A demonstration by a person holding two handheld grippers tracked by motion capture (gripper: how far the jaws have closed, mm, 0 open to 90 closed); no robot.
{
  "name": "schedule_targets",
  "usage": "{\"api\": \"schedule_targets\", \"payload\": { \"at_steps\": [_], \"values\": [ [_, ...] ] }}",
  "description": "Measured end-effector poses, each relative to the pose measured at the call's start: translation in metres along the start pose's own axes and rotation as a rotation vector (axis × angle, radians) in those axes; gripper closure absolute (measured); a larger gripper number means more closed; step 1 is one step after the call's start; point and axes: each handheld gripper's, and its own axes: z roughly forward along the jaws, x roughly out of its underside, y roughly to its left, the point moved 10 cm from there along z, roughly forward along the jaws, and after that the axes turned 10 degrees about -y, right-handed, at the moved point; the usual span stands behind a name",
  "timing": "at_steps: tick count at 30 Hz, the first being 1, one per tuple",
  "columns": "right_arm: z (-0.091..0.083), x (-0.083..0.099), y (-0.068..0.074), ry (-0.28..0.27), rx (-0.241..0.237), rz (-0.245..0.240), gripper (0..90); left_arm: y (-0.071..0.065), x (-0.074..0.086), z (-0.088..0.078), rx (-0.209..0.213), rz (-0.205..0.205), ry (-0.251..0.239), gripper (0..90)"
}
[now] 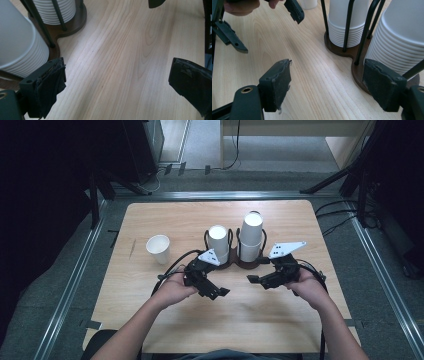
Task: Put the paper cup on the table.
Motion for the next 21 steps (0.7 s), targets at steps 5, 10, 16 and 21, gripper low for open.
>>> {"api": "schedule_targets", "payload": {
  "at_steps": [5, 10, 16, 21],
  "values": [
    [0.001, 0.001, 0.001, 0.008, -0.004, -0.007, 23.5, 0.002, -0.001, 0.006, -0.03, 0.023, -0.022, 1.2],
    [0.002, 0.002, 0.002, 0.015, -0.004, -0.019, 23.5, 0.005, 0.003, 0.009, -0.043, 0.033, -0.015, 1.2],
    [0.003, 0.003, 0.003, 0.022, -0.006, -0.027, 23.5, 0.009, 0.004, 0.008, -0.053, 0.028, -0.022, 1.2],
    [0.004, 0.004, 0.004, 0.025, -0.007, -0.035, 23.5, 0.01, 0.005, 0.009, -0.057, 0.031, -0.015, 1.2]
  ]
}}
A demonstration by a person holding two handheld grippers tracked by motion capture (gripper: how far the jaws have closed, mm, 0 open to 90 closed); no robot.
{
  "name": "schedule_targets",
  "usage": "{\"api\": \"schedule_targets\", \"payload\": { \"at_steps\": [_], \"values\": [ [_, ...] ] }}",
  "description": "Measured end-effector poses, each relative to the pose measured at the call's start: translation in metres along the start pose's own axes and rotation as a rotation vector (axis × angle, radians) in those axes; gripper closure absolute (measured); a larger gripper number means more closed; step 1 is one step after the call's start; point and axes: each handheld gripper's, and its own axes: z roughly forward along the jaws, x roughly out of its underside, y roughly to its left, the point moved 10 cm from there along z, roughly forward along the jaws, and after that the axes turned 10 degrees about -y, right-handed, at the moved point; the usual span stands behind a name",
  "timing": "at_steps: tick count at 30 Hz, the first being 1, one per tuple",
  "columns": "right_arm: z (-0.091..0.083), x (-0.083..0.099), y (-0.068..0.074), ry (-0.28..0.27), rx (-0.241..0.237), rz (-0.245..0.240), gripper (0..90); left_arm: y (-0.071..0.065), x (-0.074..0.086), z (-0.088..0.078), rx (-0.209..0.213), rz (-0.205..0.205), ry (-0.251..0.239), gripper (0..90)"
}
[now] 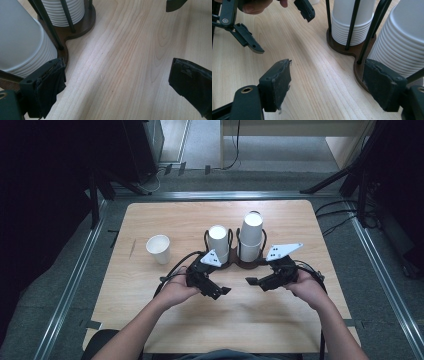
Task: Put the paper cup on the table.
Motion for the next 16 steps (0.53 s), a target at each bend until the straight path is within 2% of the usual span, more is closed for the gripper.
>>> {"api": "schedule_targets", "payload": {
  "at_steps": [16],
  "values": [
    [0.0019, 0.0035, 0.0, 0.018, -0.004, -0.018, 23.5, 0.004, 0.0047, 0.0016, -0.013, 0.007, 0.017, 1.2]
  ]
}}
